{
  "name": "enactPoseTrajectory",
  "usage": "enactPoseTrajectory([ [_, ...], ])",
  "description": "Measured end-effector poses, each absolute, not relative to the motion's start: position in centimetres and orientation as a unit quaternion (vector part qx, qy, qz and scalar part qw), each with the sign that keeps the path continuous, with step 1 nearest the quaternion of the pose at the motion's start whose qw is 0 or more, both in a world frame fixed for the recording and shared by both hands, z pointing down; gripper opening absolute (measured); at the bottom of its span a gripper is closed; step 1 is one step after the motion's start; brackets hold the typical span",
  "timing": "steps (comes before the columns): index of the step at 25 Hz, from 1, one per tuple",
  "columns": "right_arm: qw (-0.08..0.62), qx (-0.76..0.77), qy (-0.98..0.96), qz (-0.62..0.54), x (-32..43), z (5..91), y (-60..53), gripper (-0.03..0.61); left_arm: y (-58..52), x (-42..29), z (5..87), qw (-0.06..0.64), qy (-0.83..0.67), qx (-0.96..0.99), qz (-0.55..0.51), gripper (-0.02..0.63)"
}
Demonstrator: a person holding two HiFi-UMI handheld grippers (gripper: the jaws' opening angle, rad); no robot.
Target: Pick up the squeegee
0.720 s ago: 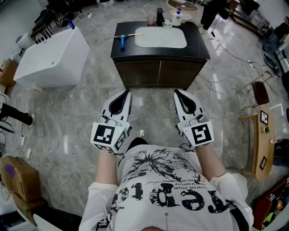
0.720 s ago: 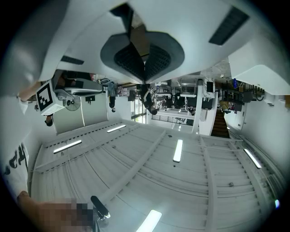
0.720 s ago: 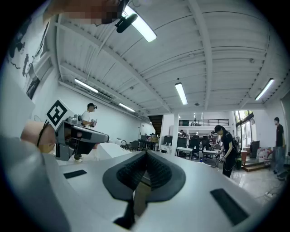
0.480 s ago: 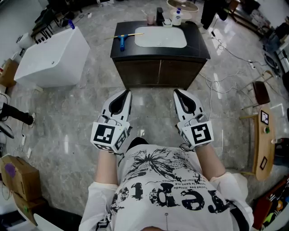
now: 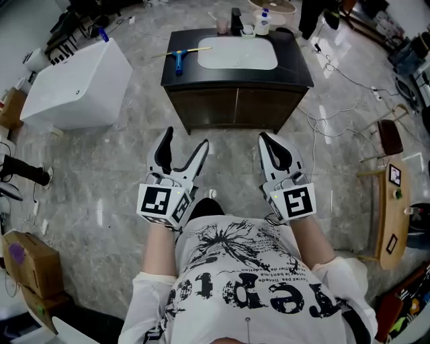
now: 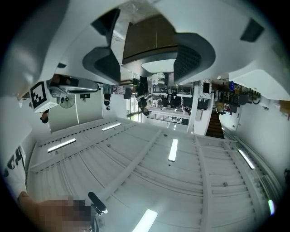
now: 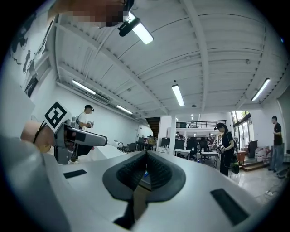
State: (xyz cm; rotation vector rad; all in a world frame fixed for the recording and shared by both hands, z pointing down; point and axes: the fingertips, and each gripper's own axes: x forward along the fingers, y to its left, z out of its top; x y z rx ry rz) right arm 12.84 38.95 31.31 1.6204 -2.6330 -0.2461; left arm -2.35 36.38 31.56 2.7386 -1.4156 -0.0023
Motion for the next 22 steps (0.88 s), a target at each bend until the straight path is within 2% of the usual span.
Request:
enactPoseTrajectory([
  [12, 0.019, 0.53, -0.847, -0.044, 11.7, 33.6, 28.7, 0.014, 25.7, -5.3, 34.7, 0.047, -0.489, 0.87, 0.042, 0.353],
  [22, 0.058, 0.549, -0.833, -0.045, 8.7, 34.8, 8.2, 0.014, 3.5, -8.3, 37.7, 0.078, -0.474, 0.875, 0.061, 0.353],
])
